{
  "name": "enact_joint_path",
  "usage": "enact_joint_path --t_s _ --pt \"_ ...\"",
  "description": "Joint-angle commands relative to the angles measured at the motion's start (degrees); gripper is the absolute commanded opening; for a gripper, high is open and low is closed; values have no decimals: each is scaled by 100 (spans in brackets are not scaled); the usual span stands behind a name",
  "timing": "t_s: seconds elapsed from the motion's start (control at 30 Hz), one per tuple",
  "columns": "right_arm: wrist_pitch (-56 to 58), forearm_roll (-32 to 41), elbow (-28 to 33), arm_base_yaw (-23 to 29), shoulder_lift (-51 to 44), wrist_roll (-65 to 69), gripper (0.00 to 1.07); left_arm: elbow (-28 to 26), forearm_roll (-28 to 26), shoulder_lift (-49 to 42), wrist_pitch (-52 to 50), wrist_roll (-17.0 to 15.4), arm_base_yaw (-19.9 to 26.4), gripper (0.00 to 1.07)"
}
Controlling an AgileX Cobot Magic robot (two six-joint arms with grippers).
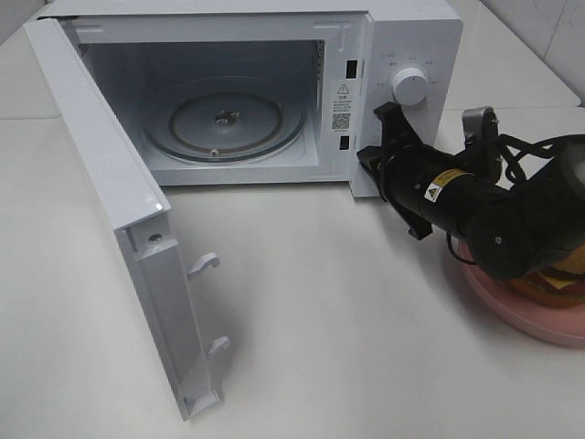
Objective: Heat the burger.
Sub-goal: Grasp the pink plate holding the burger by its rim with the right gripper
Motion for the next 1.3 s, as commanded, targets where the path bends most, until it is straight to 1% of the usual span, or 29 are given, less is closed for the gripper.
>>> enact_joint_path --t_s 0.03,0.1,0.17,0.2,0.23,0.3,0.33,0.37,0.4,0.47,0.5,0.53,0.57,0.6,0.73,0.8,0.83,0.9,0.93,0.97,1.0,1.07,1.1,1.13,1.2,1.23,1.27,1.3 --pt "-120 -722 -6 -17 -69 -378 8 11 17 -103 -46 -23 0 0" --pt "-166 -825 -6 -17 -69 -533 9 11 17 -103 -46 -23 0 0" --pt "-361 -1106 -6 -17 -69 -1146 10 11 17 -103 -46 -23 0 0" --pt "-361 -1106 -6 -17 -69 -1146 10 11 17 -103 -46 -23 0 0" --pt "-504 -1301 -6 -17 -69 -1673 11 11 17 -103 -46 -23 0 0" --pt "-584 -1427 -6 -17 -69 -1891 11 11 17 -103 -46 -23 0 0" --pt "-682 -1673 -6 -29 -69 -2515 11 11 17 -103 -46 -23 0 0" --pt "-682 -1673 -6 -29 -69 -2515 11 11 17 -103 -46 -23 0 0" --pt "-688 -1919 -6 -29 -69 -3100 11 11 17 -103 -46 -23 0 0" --pt "-670 -2011 -6 -29 -69 -3340 11 11 17 -103 -46 -23 0 0" --pt "-613 -2280 -11 -29 -69 -3833 11 11 17 -103 -46 -23 0 0" --pt "-584 -2441 -17 -29 -69 -3999 11 11 17 -103 -46 -23 0 0" --pt "-584 -2441 -17 -29 -69 -3999 11 11 17 -103 -46 -23 0 0" --pt "-527 -2699 -23 -29 -69 -4223 11 11 17 -103 -46 -23 0 0" --pt "-275 -2916 -29 -29 -109 -4303 12 11 17 -103 -46 -23 0 0" --pt "235 -2985 -29 -29 -246 -4349 13 11 17 -103 -46 -23 0 0" --pt "235 -2985 -29 -29 -246 -4349 13 11 17 -103 -46 -23 0 0" --pt "911 -3019 -29 -29 -493 -4418 14 11 17 -103 -46 -23 0 0" --pt "911 -3019 -29 -29 -493 -4418 14 11 17 -103 -46 -23 0 0" --pt "1358 -3094 -29 -29 -705 -4412 14 11 17 -103 -46 -23 0 0" --pt "1358 -3094 -29 -29 -705 -4412 14 11 17 -103 -46 -23 0 0" --pt "2086 -3323 -29 -29 -1014 -4389 15 11 17 -103 -46 -23 0 0" --pt "2086 -3323 -29 -29 -1014 -4389 15 11 17 -103 -46 -23 0 0" --pt "2595 -3461 -29 -23 -1192 -4309 16 11 17 -103 -46 -23 0 0" --pt "2785 -3518 -29 -23 -1289 -4234 16 11 17 -103 -46 -23 0 0" --pt "3237 -3707 -29 -23 -1478 -3965 16 11 17 -103 -46 -23 0 0" --pt "3421 -3810 -29 -23 -1553 -3839 17 11 17 -103 -46 -23 0 0" --pt "3421 -3810 -29 -23 -1553 -3839 17 11 17 -103 -46 -23 0 0"
